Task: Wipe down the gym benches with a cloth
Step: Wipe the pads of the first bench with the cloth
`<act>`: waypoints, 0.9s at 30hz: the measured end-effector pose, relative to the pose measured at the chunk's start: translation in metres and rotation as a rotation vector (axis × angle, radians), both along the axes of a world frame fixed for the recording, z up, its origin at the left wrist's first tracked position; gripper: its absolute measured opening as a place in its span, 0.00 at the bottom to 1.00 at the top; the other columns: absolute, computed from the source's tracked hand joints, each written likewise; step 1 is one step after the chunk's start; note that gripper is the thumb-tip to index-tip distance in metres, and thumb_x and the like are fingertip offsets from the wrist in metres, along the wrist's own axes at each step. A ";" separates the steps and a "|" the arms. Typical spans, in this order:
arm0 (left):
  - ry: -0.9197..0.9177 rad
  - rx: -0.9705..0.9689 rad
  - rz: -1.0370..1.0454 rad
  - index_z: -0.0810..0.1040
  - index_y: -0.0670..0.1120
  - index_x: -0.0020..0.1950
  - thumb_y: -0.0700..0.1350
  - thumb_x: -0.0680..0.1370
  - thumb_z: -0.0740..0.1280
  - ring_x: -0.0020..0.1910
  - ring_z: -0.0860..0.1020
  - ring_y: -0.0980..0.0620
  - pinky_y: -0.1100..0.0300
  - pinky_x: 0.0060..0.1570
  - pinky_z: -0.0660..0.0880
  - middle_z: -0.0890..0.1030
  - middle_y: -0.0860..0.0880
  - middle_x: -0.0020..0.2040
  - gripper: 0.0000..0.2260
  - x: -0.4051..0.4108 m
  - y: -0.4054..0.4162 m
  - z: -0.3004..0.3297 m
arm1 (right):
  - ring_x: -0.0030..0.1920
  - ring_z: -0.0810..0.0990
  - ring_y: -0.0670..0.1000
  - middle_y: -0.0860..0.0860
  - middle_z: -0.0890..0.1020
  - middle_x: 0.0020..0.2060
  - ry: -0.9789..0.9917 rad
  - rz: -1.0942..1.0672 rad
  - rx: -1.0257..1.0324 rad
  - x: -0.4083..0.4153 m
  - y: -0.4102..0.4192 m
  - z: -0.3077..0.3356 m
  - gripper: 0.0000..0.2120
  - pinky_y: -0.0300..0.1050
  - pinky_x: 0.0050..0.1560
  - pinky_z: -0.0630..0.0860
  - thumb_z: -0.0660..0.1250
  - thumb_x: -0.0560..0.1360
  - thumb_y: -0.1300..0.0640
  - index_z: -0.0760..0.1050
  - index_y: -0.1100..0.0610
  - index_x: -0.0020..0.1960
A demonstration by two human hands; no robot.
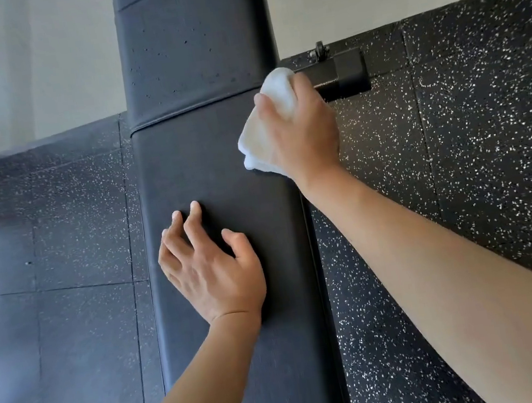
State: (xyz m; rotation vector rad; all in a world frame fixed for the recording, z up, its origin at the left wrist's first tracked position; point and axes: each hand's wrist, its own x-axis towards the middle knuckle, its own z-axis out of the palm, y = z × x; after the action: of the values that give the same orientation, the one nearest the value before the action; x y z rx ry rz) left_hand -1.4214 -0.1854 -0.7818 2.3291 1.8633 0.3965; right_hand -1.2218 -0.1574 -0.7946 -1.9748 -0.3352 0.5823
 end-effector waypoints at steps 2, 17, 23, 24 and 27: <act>0.000 -0.013 0.005 0.72 0.49 0.76 0.52 0.78 0.58 0.74 0.65 0.38 0.43 0.78 0.57 0.69 0.46 0.76 0.26 0.001 0.000 0.002 | 0.48 0.77 0.52 0.47 0.80 0.48 0.000 0.014 0.010 -0.005 -0.009 -0.001 0.10 0.44 0.47 0.69 0.66 0.79 0.43 0.72 0.49 0.53; 0.052 -0.043 0.009 0.69 0.49 0.77 0.49 0.77 0.59 0.76 0.63 0.37 0.42 0.78 0.57 0.67 0.45 0.77 0.27 0.001 0.002 0.002 | 0.39 0.74 0.56 0.52 0.75 0.37 0.077 0.062 0.176 -0.046 -0.074 -0.009 0.16 0.57 0.44 0.73 0.64 0.83 0.47 0.68 0.57 0.45; 0.069 -0.051 0.003 0.69 0.47 0.78 0.49 0.76 0.59 0.76 0.63 0.35 0.37 0.77 0.59 0.67 0.44 0.77 0.28 0.001 0.004 0.002 | 0.42 0.76 0.54 0.51 0.78 0.40 0.001 -0.017 0.084 0.027 0.018 -0.002 0.15 0.54 0.48 0.75 0.62 0.83 0.46 0.69 0.58 0.47; 0.070 -0.054 0.005 0.68 0.47 0.78 0.49 0.76 0.59 0.76 0.63 0.35 0.37 0.77 0.59 0.67 0.44 0.78 0.28 0.001 0.004 0.001 | 0.40 0.74 0.52 0.48 0.76 0.39 -0.007 -0.025 0.087 0.028 0.020 -0.003 0.14 0.53 0.47 0.74 0.62 0.83 0.47 0.68 0.57 0.46; 0.074 -0.062 0.011 0.68 0.48 0.78 0.49 0.77 0.59 0.77 0.63 0.35 0.37 0.76 0.59 0.66 0.45 0.78 0.29 0.001 0.004 0.000 | 0.38 0.71 0.48 0.44 0.72 0.36 0.011 -0.024 0.108 0.018 0.005 -0.006 0.15 0.52 0.45 0.73 0.63 0.84 0.48 0.68 0.58 0.46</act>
State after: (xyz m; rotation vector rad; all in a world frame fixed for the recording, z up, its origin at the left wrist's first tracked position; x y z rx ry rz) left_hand -1.4208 -0.1814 -0.7816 2.3245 1.8929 0.2524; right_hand -1.2042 -0.1524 -0.8008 -1.8687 -0.3294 0.5481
